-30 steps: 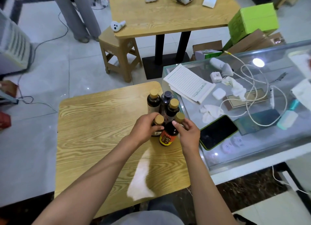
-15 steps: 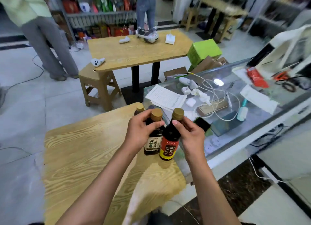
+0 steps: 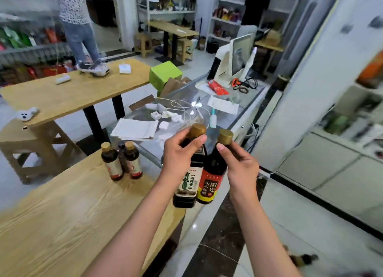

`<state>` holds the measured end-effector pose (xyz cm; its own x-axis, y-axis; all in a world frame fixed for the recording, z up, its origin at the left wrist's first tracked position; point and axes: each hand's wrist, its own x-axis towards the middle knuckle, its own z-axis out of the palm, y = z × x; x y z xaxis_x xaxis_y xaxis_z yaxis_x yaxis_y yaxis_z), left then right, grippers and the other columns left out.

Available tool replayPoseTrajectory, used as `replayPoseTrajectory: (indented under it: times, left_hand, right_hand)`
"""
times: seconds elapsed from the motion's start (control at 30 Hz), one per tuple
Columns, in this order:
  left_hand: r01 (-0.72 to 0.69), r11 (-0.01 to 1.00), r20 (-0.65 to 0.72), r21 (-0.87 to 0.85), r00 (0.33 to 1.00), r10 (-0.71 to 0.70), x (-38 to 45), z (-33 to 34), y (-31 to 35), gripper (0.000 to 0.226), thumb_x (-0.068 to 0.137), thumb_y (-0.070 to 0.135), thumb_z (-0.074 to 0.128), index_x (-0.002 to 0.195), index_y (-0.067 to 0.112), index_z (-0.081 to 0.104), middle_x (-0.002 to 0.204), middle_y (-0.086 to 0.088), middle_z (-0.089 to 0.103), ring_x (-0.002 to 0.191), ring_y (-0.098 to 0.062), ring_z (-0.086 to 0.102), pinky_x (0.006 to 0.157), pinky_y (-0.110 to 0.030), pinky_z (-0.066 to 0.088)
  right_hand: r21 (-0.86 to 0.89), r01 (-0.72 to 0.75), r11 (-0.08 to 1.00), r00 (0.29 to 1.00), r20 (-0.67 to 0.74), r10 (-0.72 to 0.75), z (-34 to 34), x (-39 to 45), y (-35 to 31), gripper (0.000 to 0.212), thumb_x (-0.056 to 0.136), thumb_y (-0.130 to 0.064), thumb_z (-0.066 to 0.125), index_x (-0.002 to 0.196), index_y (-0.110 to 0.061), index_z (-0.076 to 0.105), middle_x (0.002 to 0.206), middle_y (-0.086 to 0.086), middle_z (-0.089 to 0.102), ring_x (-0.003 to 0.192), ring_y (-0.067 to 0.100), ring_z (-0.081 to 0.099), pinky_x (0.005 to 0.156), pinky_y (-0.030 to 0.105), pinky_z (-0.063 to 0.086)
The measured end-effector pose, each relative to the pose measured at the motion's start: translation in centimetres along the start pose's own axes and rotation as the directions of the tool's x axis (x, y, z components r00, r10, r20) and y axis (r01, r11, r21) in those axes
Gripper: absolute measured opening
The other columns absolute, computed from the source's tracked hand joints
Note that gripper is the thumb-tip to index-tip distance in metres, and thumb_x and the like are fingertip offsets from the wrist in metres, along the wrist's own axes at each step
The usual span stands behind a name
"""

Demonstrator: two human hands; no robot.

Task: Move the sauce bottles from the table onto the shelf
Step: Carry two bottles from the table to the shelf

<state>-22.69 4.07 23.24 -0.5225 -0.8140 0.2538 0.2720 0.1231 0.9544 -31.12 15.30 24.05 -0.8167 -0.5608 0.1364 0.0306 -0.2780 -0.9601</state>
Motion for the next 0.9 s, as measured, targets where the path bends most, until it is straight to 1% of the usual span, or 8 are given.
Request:
replayPoseTrajectory:
  times: [0.1,0.23,0.4,0.5,0.57,0.67,0.8,0.9]
  left_hand:
    - [-0.018,1.0,0.082,0.001,0.996,0.018,-1.2,5.2,0.4,0.018,0.085,0.023,0.072,0.103,0.02,0.073,0.09,0.006,0.075,0.082,-0.006,0.066,0.077,-0.024,0.051]
    - [-0.038,0.999,0.176,0.005,0.984,0.036,-3.5,12.9,0.9,0.024,0.085,0.029,0.072,0.106,0.017,0.073,0.094,0.005,0.075,0.087,-0.008,0.069,0.077,-0.022,0.052]
    - [-0.044,0.998,0.272,-0.053,0.961,0.057,-6.0,23.2,2.6,0.01,0.089,0.018,0.069,0.096,0.024,0.072,0.083,0.011,0.074,0.076,-0.002,0.068,0.068,-0.015,0.049]
    - [-0.051,0.997,0.352,-0.052,0.934,0.066,-7.2,29.9,2.5,0.012,0.089,0.024,0.069,0.1,0.022,0.073,0.088,0.003,0.075,0.082,-0.013,0.069,0.074,-0.029,0.053]
    - [-0.054,0.996,0.39,-0.068,0.918,0.076,-8.5,34.8,2.3,0.018,0.088,0.026,0.07,0.104,0.02,0.073,0.094,0.0,0.075,0.088,-0.017,0.07,0.081,-0.033,0.055]
    - [-0.049,0.993,0.421,-0.106,0.903,0.089,-10.7,41.8,2.7,0.016,0.088,0.021,0.07,0.103,0.02,0.074,0.094,0.004,0.076,0.088,-0.01,0.068,0.082,-0.026,0.053]
    - [-0.008,0.988,0.473,-0.152,0.877,0.08,-13.8,51.0,2.5,0.02,0.088,0.023,0.07,0.107,0.017,0.073,0.098,0.003,0.076,0.093,-0.012,0.069,0.085,-0.03,0.054]
    - [-0.002,0.981,0.516,-0.194,0.85,0.104,-16.3,57.5,3.2,0.019,0.088,0.026,0.07,0.106,0.02,0.073,0.097,0.007,0.075,0.094,-0.009,0.069,0.083,-0.025,0.054]
  right_hand:
    - [0.001,0.039,0.999,0.995,-0.093,-0.039,-4.5,-0.4,-2.0,0.018,0.087,-0.003,0.071,0.097,-0.017,0.078,0.095,0.003,0.078,0.09,0.013,0.072,0.078,0.021,0.055]
    - [0.0,0.055,0.998,0.98,-0.191,-0.054,-11.8,-0.5,-4.8,0.017,0.086,-0.005,0.073,0.1,-0.013,0.077,0.094,0.004,0.078,0.087,0.014,0.073,0.076,0.023,0.056]
    - [-0.014,0.108,0.994,0.957,-0.269,-0.108,-21.0,-0.7,-9.2,0.018,0.085,-0.004,0.074,0.1,-0.012,0.078,0.097,0.007,0.078,0.096,0.023,0.073,0.089,0.035,0.057]
    - [-0.056,0.159,0.986,0.931,-0.324,-0.168,-27.2,-0.8,-12.2,0.02,0.085,-0.004,0.074,0.091,-0.022,0.078,0.089,0.001,0.078,0.086,0.013,0.073,0.08,0.026,0.057]
    - [-0.115,0.193,0.974,0.91,-0.349,-0.221,-31.7,-1.1,-14.2,0.02,0.085,-0.006,0.074,0.089,-0.026,0.077,0.087,-0.001,0.078,0.084,0.012,0.073,0.078,0.026,0.058]
    - [-0.218,0.223,0.95,0.878,-0.378,-0.293,-38.2,-1.6,-16.6,0.021,0.086,-0.009,0.074,0.089,-0.03,0.077,0.087,-0.003,0.078,0.086,0.014,0.072,0.082,0.033,0.059]
    - [-0.294,0.218,0.93,0.824,-0.456,-0.338,-46.2,-2.3,-19.5,0.021,0.086,-0.014,0.075,0.086,-0.035,0.076,0.086,-0.006,0.078,0.092,0.019,0.074,0.086,0.039,0.06]
    - [-0.348,0.209,0.914,0.774,-0.512,-0.372,-51.7,-2.5,-21.7,0.017,0.086,-0.017,0.076,0.087,-0.034,0.076,0.086,-0.006,0.078,0.091,0.02,0.074,0.086,0.044,0.059]
